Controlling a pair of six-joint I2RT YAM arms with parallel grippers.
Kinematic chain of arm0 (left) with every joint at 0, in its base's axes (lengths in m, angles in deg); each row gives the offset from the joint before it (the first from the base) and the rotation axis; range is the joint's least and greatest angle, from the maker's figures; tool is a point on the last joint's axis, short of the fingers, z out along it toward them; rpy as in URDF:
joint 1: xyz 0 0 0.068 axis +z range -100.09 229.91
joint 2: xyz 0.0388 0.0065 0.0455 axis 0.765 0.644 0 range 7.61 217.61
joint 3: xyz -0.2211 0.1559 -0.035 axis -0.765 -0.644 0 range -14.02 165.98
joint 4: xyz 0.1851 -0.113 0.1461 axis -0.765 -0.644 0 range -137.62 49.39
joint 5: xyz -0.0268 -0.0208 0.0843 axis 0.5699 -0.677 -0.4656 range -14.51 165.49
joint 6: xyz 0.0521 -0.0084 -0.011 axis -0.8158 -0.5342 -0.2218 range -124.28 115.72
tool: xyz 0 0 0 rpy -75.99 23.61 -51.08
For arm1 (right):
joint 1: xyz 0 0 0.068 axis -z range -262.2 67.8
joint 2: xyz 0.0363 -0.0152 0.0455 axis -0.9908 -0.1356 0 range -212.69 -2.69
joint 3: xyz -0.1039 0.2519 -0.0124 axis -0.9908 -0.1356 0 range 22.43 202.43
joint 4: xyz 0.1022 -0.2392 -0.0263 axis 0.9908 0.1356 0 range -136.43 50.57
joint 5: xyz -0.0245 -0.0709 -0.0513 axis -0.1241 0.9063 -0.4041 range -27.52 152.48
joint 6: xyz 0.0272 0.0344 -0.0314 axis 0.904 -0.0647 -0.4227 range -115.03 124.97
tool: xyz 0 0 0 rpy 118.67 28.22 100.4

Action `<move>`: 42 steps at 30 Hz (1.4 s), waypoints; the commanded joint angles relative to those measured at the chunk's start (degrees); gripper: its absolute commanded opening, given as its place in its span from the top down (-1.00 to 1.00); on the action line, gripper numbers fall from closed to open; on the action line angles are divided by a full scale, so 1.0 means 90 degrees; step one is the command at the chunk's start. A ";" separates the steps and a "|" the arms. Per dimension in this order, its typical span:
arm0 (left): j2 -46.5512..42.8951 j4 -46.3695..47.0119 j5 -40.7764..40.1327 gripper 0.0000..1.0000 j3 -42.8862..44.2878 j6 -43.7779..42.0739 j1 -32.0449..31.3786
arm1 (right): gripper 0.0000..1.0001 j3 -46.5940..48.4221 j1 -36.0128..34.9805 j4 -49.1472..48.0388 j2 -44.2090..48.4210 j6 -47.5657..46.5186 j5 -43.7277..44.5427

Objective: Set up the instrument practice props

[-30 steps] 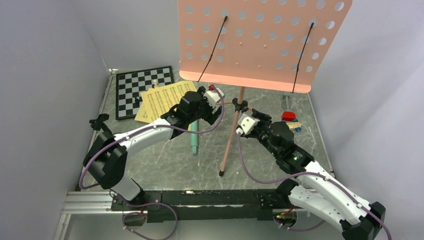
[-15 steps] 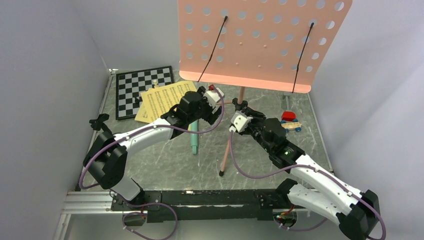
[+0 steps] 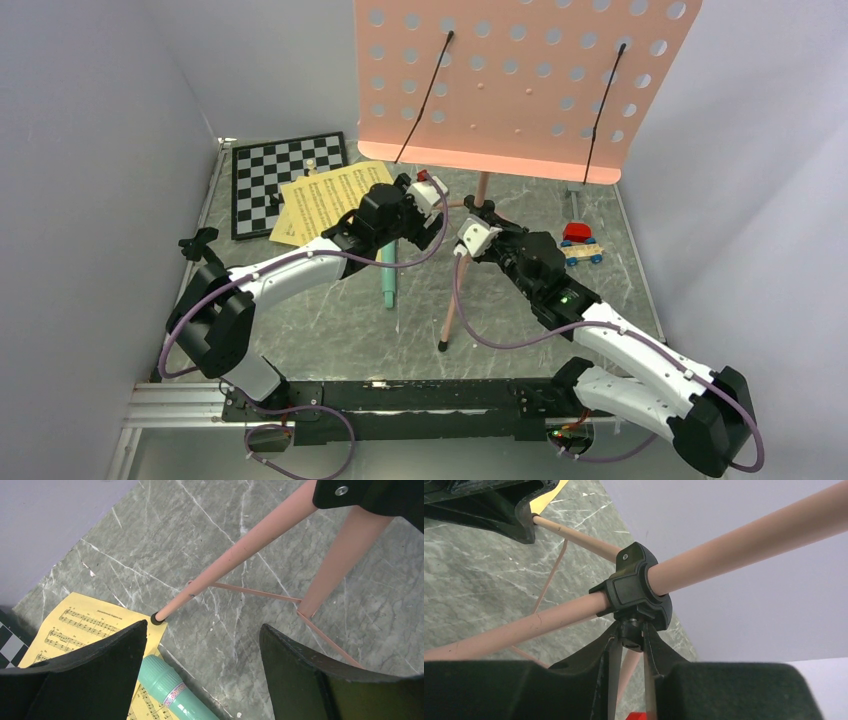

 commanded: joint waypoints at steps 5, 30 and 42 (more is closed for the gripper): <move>-0.0205 0.0319 -0.0180 -0.74 -0.0053 -0.0052 -0.0020 | 0.92 0.0015 -0.0033 -0.0075 -0.0102 0.0903 -0.0237; -0.0193 0.0239 -0.0146 -0.74 -0.0003 -0.0020 -0.0023 | 1.00 -0.0413 0.0684 -0.1043 0.0064 0.6562 -0.0997; -0.0115 0.0165 -0.0102 -0.73 0.0097 -0.0029 -0.0020 | 1.00 -0.0663 0.1241 -0.1920 0.0123 0.8890 -0.2316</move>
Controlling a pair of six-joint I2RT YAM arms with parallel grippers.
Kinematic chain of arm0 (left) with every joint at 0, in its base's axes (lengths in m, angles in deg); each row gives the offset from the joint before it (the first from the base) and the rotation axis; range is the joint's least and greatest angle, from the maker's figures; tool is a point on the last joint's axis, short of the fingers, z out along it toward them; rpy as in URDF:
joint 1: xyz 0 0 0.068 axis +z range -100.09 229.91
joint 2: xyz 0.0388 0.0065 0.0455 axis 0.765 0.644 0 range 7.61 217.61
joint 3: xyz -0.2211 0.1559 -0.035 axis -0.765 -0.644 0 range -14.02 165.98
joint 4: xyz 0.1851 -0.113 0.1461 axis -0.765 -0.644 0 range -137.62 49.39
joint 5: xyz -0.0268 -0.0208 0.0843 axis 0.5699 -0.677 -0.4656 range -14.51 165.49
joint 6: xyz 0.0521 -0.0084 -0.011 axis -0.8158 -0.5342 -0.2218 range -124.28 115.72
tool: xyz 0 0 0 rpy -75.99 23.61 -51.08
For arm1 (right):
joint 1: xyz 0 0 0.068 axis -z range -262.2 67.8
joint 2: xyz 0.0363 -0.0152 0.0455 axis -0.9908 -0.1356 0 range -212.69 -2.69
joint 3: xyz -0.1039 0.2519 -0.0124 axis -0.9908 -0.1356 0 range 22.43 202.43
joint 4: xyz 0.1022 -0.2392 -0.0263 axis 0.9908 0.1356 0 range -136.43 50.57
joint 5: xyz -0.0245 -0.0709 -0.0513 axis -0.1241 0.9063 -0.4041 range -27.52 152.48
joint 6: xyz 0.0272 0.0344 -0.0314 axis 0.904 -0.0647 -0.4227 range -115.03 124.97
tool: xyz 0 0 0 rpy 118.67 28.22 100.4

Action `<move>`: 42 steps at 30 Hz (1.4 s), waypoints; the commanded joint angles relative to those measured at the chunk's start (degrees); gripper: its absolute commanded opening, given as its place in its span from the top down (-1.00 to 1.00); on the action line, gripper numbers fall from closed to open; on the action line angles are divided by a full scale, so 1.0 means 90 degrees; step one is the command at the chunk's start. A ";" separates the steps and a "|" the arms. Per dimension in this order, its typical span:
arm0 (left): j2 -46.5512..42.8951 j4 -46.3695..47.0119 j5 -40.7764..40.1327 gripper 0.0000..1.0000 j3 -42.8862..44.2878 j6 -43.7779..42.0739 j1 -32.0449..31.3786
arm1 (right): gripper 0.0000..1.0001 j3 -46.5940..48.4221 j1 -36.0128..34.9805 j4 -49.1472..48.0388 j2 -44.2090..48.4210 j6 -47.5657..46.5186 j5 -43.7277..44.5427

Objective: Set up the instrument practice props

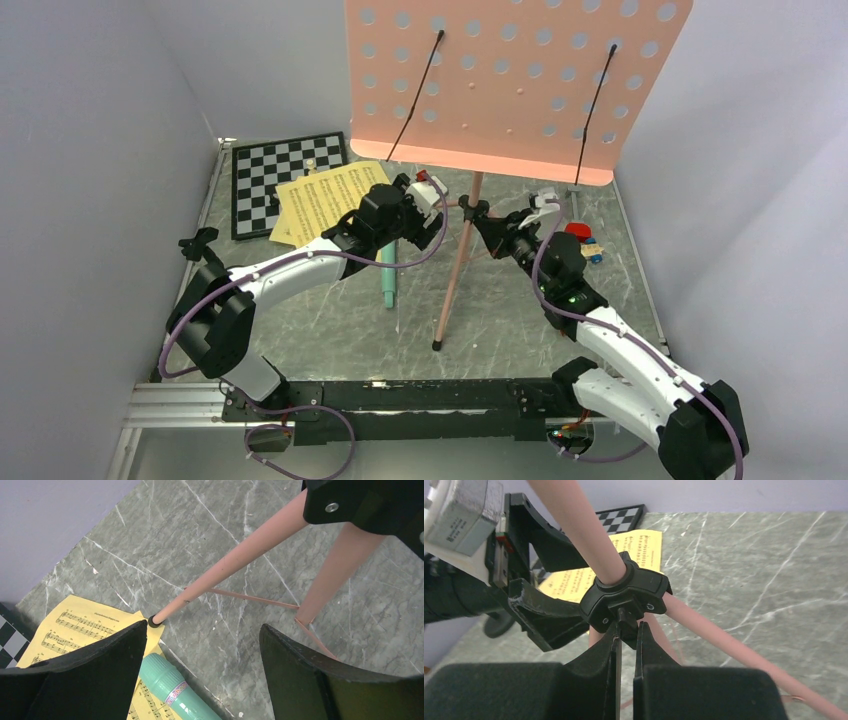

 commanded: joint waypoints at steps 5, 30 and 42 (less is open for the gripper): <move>-0.0105 0.0129 0.0037 -0.73 0.0166 -0.0023 -0.0021 | 1.00 0.0273 0.0031 -0.0196 -0.0050 0.1975 -0.0979; -0.0016 0.0080 0.0144 -0.73 0.0297 -0.0020 -0.0024 | 0.22 0.0313 0.0257 0.0101 0.0240 0.1758 -0.0568; -0.0001 0.0071 0.0162 -0.73 0.0313 -0.0037 -0.0021 | 1.00 0.0189 0.0277 -0.0005 0.0199 0.2965 -0.0350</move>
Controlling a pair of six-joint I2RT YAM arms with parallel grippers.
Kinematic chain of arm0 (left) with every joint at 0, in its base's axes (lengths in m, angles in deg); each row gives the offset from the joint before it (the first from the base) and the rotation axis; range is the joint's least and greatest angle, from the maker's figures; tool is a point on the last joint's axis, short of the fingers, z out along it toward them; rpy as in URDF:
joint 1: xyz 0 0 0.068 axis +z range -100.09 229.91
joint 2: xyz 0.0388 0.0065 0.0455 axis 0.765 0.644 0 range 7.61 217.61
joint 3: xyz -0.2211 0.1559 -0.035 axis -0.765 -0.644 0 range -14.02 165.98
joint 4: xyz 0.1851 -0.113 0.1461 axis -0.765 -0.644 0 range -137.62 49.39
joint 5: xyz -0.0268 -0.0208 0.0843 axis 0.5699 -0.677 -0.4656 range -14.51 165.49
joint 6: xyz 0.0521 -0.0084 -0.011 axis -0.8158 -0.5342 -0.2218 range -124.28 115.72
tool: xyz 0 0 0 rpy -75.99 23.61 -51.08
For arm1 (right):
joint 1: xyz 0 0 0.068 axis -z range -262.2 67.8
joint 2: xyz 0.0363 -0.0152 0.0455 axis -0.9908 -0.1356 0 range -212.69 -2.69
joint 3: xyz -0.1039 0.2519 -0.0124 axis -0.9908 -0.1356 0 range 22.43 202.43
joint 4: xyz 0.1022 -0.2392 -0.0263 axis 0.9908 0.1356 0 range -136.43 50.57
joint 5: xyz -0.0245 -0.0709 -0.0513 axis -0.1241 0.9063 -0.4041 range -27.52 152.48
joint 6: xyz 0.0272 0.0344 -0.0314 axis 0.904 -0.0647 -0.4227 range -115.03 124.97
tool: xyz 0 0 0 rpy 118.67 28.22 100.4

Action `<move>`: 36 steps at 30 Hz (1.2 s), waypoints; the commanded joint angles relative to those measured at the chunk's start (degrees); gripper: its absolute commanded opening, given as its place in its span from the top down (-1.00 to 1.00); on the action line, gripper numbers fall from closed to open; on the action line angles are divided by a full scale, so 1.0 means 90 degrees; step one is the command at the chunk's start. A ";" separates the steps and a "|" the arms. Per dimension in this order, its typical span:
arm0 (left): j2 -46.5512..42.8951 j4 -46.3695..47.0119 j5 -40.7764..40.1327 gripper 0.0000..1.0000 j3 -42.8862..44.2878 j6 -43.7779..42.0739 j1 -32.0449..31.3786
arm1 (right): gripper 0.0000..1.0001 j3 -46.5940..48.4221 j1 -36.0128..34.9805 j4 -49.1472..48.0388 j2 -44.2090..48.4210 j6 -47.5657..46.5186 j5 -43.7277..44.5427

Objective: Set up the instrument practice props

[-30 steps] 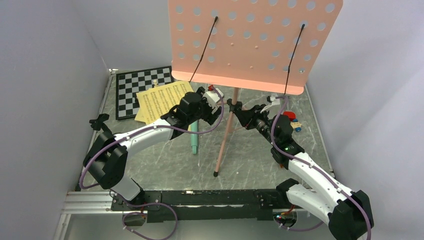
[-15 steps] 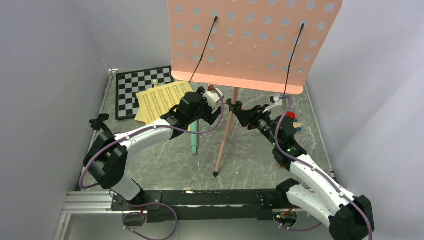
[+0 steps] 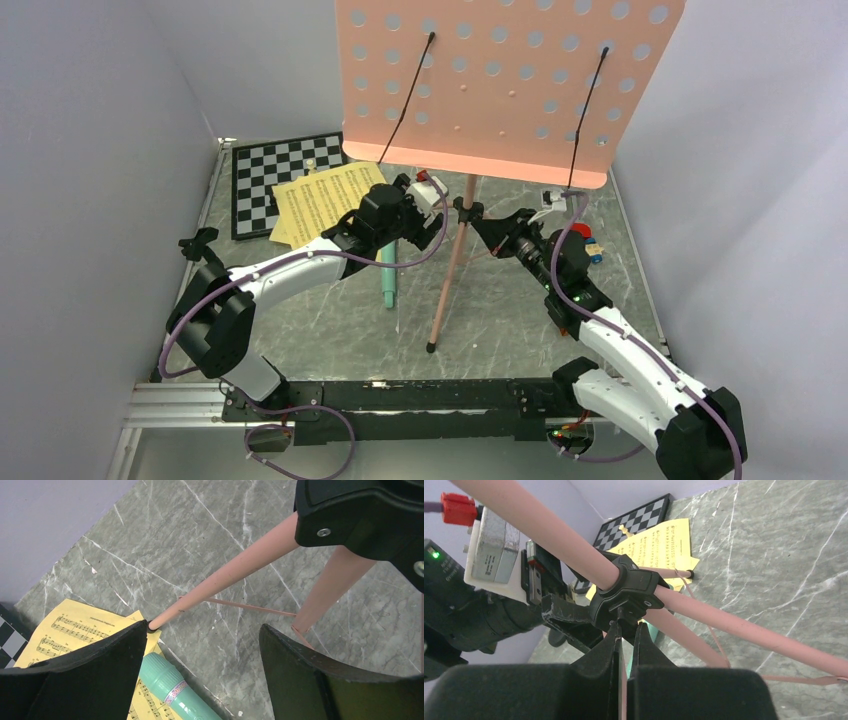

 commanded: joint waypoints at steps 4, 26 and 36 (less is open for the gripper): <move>0.0029 0.0107 0.0161 -0.72 0.0358 -0.0023 -0.0023 | 1.00 -0.0214 0.0005 -0.0634 0.0139 0.2894 0.0334; 0.0059 0.0011 0.0277 -0.72 0.0440 -0.0023 -0.0025 | 0.10 -0.0654 0.0146 -0.0867 0.0665 0.6603 0.0749; 0.0030 0.0009 0.0301 -0.72 0.0466 -0.0062 -0.0024 | -0.16 0.0295 0.0259 0.1480 0.1140 0.0590 0.1383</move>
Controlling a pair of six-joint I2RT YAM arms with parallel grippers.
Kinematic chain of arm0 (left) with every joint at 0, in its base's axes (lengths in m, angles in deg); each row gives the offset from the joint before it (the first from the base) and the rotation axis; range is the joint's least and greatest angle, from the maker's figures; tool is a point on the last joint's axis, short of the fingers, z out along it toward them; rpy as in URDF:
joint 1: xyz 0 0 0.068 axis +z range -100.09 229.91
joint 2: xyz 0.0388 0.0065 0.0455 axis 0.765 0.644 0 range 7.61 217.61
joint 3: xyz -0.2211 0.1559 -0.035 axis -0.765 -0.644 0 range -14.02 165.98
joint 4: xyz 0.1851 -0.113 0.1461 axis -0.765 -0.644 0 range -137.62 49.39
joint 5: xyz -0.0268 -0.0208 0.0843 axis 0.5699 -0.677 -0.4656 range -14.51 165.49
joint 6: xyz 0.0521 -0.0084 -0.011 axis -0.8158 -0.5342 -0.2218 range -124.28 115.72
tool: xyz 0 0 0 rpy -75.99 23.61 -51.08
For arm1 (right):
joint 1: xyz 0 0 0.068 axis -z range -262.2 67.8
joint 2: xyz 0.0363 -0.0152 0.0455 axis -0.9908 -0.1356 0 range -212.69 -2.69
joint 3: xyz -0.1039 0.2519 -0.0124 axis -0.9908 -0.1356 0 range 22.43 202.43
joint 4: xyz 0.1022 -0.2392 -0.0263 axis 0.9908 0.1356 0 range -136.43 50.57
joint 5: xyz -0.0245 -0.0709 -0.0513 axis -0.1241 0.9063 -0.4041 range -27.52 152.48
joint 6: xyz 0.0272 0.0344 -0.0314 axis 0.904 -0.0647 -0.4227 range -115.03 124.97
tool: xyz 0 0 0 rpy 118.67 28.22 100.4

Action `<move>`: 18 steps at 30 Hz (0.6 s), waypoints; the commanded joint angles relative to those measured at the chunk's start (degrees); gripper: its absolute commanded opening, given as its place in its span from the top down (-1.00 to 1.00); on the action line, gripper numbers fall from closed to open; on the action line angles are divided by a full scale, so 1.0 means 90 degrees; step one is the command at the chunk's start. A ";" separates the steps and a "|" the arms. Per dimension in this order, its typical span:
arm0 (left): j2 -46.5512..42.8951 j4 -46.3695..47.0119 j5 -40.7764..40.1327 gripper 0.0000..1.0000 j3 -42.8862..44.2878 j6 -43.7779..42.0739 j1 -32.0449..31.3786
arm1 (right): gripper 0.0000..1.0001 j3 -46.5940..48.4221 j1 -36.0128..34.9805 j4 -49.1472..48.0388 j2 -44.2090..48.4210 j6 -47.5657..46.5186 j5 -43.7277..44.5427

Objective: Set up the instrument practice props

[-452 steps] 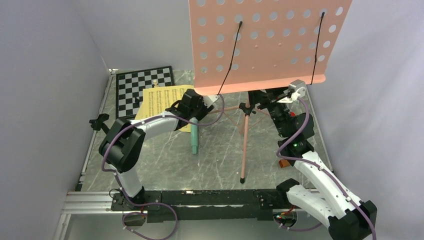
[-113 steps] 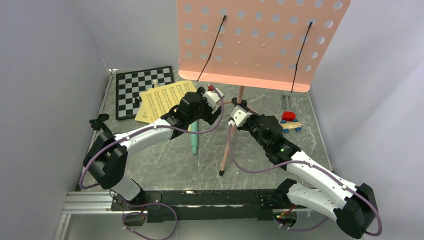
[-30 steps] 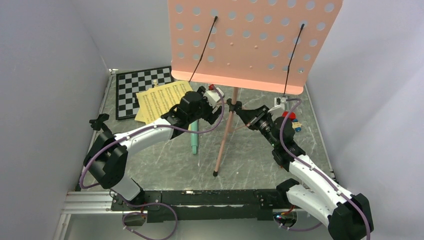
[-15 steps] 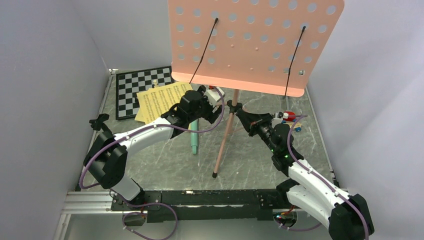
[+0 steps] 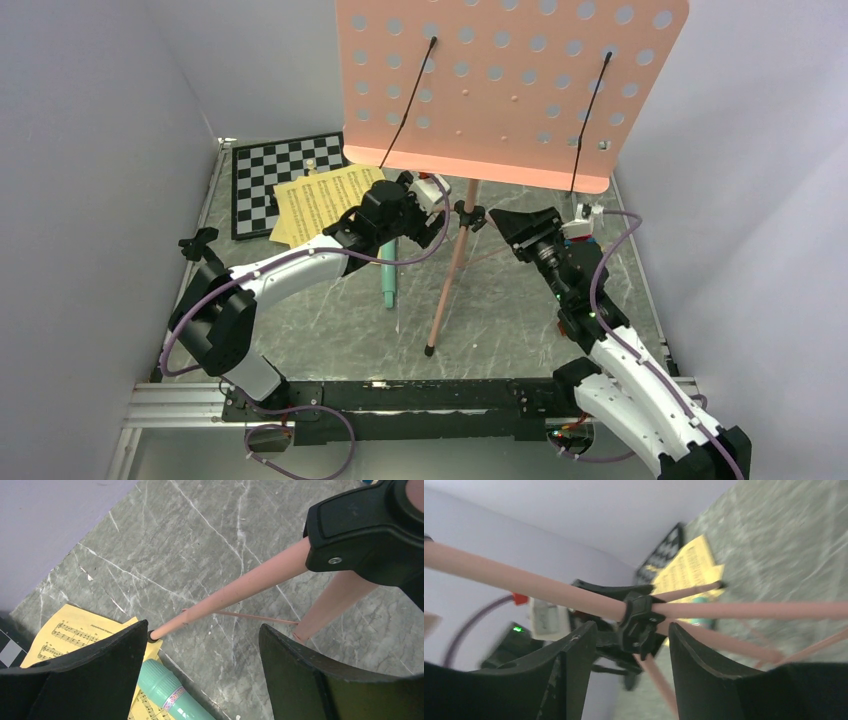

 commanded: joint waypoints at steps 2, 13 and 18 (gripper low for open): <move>-0.0056 0.0124 0.0144 -0.72 0.0246 -0.0062 -0.0025 | -0.10 0.0676 0.0009 0.1191 0.0048 -0.4515 0.0283; -0.0075 0.0180 0.0129 -0.71 0.0174 -0.0047 -0.0025 | -0.14 0.1093 -0.1728 0.2075 0.0046 -0.8627 0.1975; -0.0109 0.0199 0.0089 -0.72 0.0118 -0.0071 -0.0020 | -0.15 0.1080 -0.2879 0.2092 -0.0286 -1.0360 0.3354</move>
